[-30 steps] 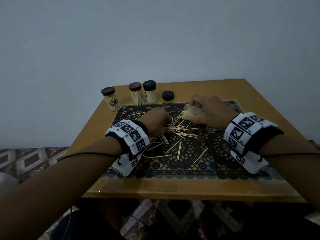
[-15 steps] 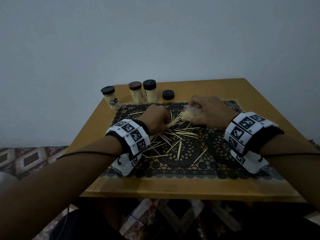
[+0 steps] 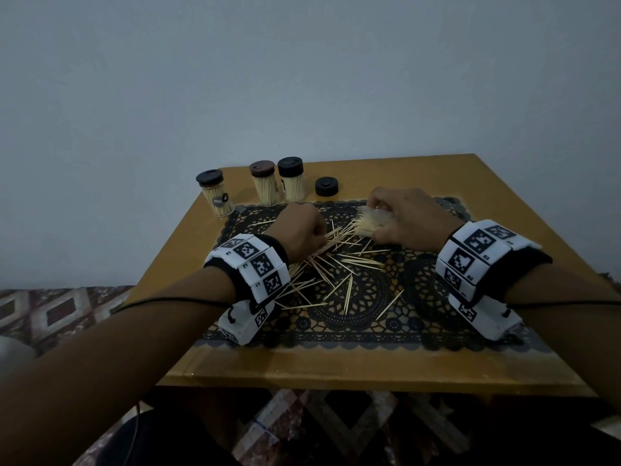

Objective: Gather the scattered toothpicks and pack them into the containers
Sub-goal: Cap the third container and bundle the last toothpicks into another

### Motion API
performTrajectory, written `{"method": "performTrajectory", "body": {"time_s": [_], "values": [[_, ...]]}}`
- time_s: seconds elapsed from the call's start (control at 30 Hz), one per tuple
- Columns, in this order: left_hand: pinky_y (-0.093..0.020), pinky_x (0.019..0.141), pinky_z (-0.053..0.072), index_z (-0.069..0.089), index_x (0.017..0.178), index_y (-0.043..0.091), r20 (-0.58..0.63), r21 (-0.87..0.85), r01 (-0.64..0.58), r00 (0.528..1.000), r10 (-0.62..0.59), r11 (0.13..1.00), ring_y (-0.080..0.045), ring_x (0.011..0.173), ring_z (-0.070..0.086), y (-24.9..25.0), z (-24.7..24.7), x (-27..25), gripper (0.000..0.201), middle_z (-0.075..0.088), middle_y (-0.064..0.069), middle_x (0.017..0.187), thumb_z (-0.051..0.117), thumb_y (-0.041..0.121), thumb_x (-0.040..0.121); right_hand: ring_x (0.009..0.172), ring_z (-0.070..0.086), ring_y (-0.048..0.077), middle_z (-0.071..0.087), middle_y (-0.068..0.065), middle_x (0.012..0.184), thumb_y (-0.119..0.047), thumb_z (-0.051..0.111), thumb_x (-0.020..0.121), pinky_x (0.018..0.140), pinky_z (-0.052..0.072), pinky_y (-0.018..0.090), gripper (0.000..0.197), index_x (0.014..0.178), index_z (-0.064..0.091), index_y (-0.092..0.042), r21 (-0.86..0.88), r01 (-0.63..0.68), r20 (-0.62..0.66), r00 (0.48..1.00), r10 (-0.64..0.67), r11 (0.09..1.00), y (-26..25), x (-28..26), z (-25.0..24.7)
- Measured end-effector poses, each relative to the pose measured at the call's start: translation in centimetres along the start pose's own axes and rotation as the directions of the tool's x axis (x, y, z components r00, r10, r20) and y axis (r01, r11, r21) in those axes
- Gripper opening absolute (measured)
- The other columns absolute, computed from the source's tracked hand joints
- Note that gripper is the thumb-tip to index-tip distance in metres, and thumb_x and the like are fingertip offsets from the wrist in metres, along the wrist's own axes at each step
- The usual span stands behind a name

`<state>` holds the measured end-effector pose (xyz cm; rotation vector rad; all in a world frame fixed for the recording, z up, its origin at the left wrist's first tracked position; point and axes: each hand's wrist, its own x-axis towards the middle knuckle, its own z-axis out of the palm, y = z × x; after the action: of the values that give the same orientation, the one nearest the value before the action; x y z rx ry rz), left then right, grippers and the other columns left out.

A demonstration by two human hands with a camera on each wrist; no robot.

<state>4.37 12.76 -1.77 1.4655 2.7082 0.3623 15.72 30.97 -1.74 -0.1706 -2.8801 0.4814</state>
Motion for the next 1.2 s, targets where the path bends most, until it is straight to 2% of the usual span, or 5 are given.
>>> {"method": "performTrajectory", "body": {"time_s": [0.17, 0.4, 0.8, 1.07, 1.2], "values": [[-0.036, 0.072, 0.052, 0.069, 0.085, 0.007, -0.02, -0.007, -0.055, 0.998, 0.055, 0.998, -0.022, 0.077, 0.061, -0.1, -0.3, -0.3, 0.013, 0.067, -0.007, 0.083, 0.06, 0.015, 0.091, 0.088, 0.058, 0.022, 0.064, 0.006, 0.107, -0.026, 0.08, 0.076, 0.07, 0.047, 0.03, 0.044, 0.112, 0.058, -0.016, -0.014, 0.01, 0.001, 1.0, -0.01, 1.0, -0.1, 0.1, 0.0], [-0.019, 0.052, 0.031, 0.056, 0.084, 0.01, 0.082, 0.125, -0.151, 0.986, 0.142, 0.981, -0.007, 0.06, 0.044, 1.9, -1.7, 0.5, 0.011, 0.052, 0.001, 0.076, 0.052, 0.007, 0.094, 0.083, 0.057, 0.021, 0.064, 0.004, 0.1, -0.023, 0.08, 0.074, 0.066, 0.037, 0.026, 0.042, 0.111, 0.061, -0.017, 0.027, 0.084, 0.019, 0.996, -0.084, 0.996, -0.2, 0.0, 0.3], [-0.018, 0.072, 0.038, 0.068, 0.117, 0.008, 0.064, -0.003, -0.053, 0.997, 0.053, 0.999, -0.016, 0.095, 0.06, 2.1, -1.6, 0.9, 0.033, 0.069, -0.007, 0.112, 0.055, -0.004, 0.088, 0.088, 0.059, 0.022, 0.065, 0.006, 0.105, -0.023, 0.08, 0.074, 0.074, 0.049, 0.032, 0.044, 0.113, 0.061, -0.015, 0.044, 0.062, 0.0, 0.998, -0.062, 0.997, -0.4, -0.3, 0.0], [-0.023, 0.056, 0.051, 0.066, 0.084, 0.005, -0.095, -0.288, 0.009, 0.995, -0.038, 0.957, -0.015, 0.07, 0.065, 2.8, -1.5, 1.6, 0.012, 0.068, -0.006, 0.08, 0.075, 0.002, 0.077, 0.088, 0.06, 0.022, 0.066, 0.006, 0.105, -0.022, 0.08, 0.073, 0.075, 0.051, 0.035, 0.046, 0.114, 0.062, -0.014, 0.066, 0.076, -0.011, 0.997, -0.075, 0.995, -0.4, -0.3, 0.0], [-0.025, 0.062, 0.057, 0.072, 0.085, 0.007, -0.075, -0.407, 0.034, 0.995, -0.071, 0.913, -0.013, 0.067, 0.068, 2.4, -1.2, 1.4, 0.007, 0.072, -0.007, 0.079, 0.066, 0.01, 0.088, 0.086, 0.059, 0.021, 0.066, 0.007, 0.105, -0.023, 0.08, 0.074, 0.072, 0.051, 0.034, 0.045, 0.113, 0.061, -0.014, 0.058, 0.08, -0.038, 0.996, -0.078, 0.995, -0.2, -0.3, 0.1]]}}
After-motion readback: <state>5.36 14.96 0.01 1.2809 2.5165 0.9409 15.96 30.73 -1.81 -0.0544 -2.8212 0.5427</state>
